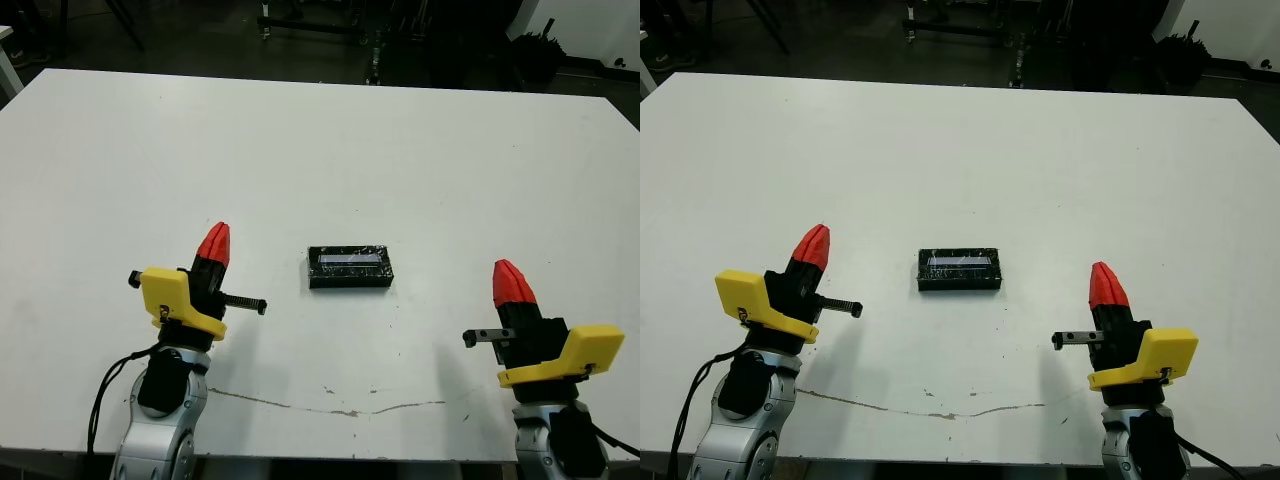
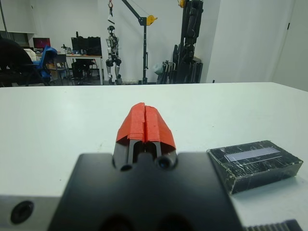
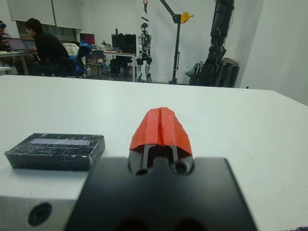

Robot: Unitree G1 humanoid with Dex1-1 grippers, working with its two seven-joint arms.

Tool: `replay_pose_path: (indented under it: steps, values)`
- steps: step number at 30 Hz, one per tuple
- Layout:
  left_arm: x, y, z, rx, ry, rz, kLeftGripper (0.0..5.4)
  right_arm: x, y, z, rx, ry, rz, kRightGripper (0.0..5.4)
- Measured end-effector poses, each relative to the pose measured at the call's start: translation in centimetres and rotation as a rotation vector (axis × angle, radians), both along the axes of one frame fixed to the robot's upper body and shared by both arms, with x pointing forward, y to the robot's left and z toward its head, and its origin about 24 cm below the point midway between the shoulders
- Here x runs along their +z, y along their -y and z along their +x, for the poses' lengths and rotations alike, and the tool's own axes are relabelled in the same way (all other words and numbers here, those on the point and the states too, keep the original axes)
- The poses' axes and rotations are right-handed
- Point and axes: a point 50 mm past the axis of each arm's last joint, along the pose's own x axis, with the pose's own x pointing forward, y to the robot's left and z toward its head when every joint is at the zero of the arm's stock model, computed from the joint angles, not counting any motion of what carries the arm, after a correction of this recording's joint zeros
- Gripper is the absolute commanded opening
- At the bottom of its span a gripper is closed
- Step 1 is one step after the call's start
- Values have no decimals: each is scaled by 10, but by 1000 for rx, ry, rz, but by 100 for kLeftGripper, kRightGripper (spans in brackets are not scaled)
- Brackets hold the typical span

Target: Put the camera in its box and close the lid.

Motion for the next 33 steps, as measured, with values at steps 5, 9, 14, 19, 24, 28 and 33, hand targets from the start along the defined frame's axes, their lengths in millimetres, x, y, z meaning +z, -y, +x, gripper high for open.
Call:
replay_pose_path:
  steps: [5, 9, 14, 19, 24, 28, 33]
  values:
    - [0, 0, 0, 0, -2, -3, 1, 0, 0, 0, 0, 1, 1, 0]
    - [0, 0, 0, -1, -2, -5, 1, 0, 0, 0, 0, 0, 2, 0]
    - [0, 0, 0, -3, -2, -8, 1, 0, 0, 0, 0, 0, 5, 0]
    - [-1, 1, 0, -5, -5, -17, 1, 1, 1, 0, 2, 4, 11, 0]
    - [-2, 2, 0, -9, -4, -15, 1, 5, 1, 4, 8, 26, 9, 0]
    - [-3, 2, 0, -9, -7, -15, 1, 9, 2, 7, 12, 43, 0, 0]
    - [-2, 0, 1, 8, 7, 10, 1, 14, 1, 11, 19, 59, 4, 0]
